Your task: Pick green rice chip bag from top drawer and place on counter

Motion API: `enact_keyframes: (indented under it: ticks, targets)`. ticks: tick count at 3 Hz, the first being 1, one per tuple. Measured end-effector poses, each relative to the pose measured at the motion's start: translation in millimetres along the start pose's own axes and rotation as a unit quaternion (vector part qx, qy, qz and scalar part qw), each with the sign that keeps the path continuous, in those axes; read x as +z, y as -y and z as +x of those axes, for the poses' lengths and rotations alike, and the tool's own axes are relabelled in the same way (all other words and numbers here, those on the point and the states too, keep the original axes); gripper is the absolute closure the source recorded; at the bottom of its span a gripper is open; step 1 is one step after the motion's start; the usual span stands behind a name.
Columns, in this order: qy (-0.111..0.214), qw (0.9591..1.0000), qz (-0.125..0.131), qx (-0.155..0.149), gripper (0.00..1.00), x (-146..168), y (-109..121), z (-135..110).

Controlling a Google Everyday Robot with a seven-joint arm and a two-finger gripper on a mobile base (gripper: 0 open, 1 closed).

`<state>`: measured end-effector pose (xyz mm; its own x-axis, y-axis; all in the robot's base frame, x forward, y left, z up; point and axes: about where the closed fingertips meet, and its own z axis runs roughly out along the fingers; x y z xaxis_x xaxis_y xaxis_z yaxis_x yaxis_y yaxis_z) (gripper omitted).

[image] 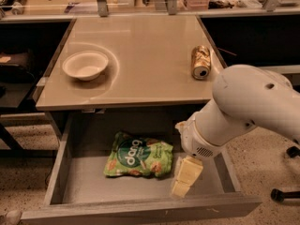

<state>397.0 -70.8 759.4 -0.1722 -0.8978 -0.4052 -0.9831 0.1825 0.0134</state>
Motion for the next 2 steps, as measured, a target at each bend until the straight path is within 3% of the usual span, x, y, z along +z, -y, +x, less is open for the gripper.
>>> enact_keyframes:
  ticks: [1,2]
  targets:
    - [0.020,0.9995,0.026,0.006,0.00,28.2,21.7,-7.6]
    - [0.051,0.9959,0.071,0.021,0.00,69.2,65.6,-20.1]
